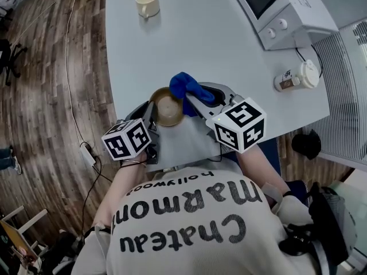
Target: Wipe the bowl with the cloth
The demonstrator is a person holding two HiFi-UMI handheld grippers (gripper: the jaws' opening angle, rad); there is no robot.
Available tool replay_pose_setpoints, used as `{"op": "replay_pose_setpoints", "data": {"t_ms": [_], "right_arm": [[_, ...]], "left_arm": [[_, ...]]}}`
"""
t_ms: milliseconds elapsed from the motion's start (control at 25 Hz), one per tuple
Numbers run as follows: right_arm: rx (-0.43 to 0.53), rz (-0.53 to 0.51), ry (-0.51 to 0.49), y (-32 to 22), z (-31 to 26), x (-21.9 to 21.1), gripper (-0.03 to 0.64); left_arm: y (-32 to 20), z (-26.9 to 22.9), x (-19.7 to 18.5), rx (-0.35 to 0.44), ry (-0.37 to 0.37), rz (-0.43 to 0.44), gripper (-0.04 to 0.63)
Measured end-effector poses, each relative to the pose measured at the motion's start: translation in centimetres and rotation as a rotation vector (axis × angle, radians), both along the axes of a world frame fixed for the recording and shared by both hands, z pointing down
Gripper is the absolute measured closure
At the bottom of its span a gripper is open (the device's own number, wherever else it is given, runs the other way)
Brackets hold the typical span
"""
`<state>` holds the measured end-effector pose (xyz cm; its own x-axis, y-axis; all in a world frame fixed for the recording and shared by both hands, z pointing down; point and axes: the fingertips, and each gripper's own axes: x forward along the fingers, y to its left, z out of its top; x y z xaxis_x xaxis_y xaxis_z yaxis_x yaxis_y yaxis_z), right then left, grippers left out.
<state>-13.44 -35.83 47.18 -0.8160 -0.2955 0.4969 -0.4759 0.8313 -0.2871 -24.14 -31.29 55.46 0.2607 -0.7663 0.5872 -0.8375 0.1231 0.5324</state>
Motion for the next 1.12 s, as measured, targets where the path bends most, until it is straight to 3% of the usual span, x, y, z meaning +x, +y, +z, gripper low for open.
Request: {"op": "replay_pose_setpoints", "data": {"t_ms": [240,480,640,760,920,1120], "right_arm": [[-0.072,-0.083,-0.184,3.3,-5.4,-2.6,0.529],[-0.054,-0.124,-0.059,6.0,-3.8,-4.9,0.529],[-0.114,-0.113,0.018,7.7,-2.4,-6.0,0.529],[-0.137,-0.113,0.004,9.0,-3.1,-6.9,0.529],[-0.051,-0.119,-0.024,8.2,-5.6,-8.4,0.529],[0.003,-0.004,-0.089,6.7,-8.7,-8.5,0.529]], "left_arm": [[-0.4,-5.3,-1.4,0.143,-0.152,-0.022,0.574],[0.3,-9.5,-0.7,0.247,-0.285,0.056,0.581],[1.9,-12.0,-0.4,0.326,-0.402,0.119,0.569],[3.2,-13.2,0.1,0.352,-0.476,0.204,0.569],[2.4,-15.8,-0.7,0.391,-0.594,0.314,0.571],[1.8,-19.0,-0.1,0.427,-0.765,0.376,0.58]]}}
